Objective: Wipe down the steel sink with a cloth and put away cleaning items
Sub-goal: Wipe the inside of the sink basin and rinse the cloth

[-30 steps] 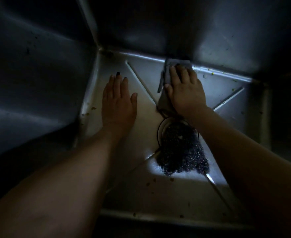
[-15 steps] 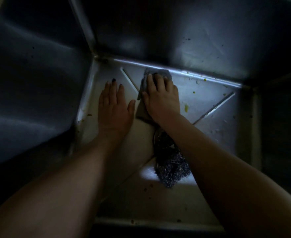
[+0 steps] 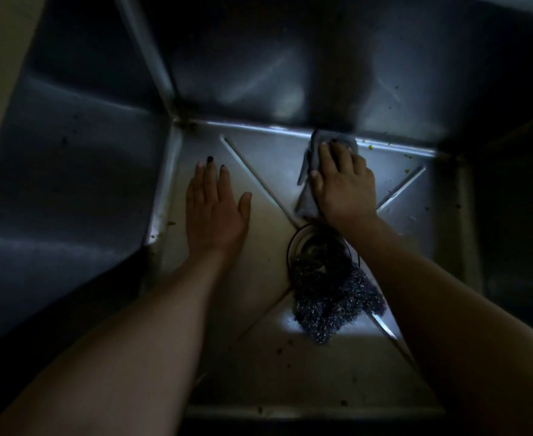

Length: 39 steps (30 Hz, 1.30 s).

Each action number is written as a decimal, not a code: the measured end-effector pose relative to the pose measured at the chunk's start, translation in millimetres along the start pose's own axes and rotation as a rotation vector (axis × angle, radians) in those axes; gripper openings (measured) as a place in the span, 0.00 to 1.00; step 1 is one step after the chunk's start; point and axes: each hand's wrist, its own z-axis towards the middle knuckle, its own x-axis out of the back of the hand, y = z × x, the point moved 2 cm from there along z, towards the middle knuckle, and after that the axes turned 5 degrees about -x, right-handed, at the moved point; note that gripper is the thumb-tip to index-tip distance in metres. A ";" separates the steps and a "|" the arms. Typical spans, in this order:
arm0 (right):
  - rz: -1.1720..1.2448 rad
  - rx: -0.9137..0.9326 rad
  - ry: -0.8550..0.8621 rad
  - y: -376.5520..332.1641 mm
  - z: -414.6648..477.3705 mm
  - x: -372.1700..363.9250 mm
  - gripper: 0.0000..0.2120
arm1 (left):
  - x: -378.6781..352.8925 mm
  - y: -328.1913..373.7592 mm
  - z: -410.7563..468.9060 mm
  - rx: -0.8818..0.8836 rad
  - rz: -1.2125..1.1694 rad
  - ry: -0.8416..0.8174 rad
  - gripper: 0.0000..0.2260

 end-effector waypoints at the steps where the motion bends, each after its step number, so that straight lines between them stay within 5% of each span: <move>1: 0.012 -0.010 -0.007 -2.1 -2.1 -0.9 0.25 | -0.2 0.0 0.2 0.003 -0.002 0.002 0.27; 15: 0.019 0.234 -0.012 -85.0 14.8 -2.5 0.25 | 4.5 3.8 -0.9 -0.027 -0.016 0.052 0.21; 29: 0.057 -0.145 -0.014 -23.2 -7.0 3.2 0.25 | 0.4 0.9 -0.6 0.003 -0.032 0.018 0.25; 39: 0.131 0.058 -0.056 -75.5 0.2 0.8 0.27 | 0.9 3.2 -1.0 -0.023 0.038 0.002 0.24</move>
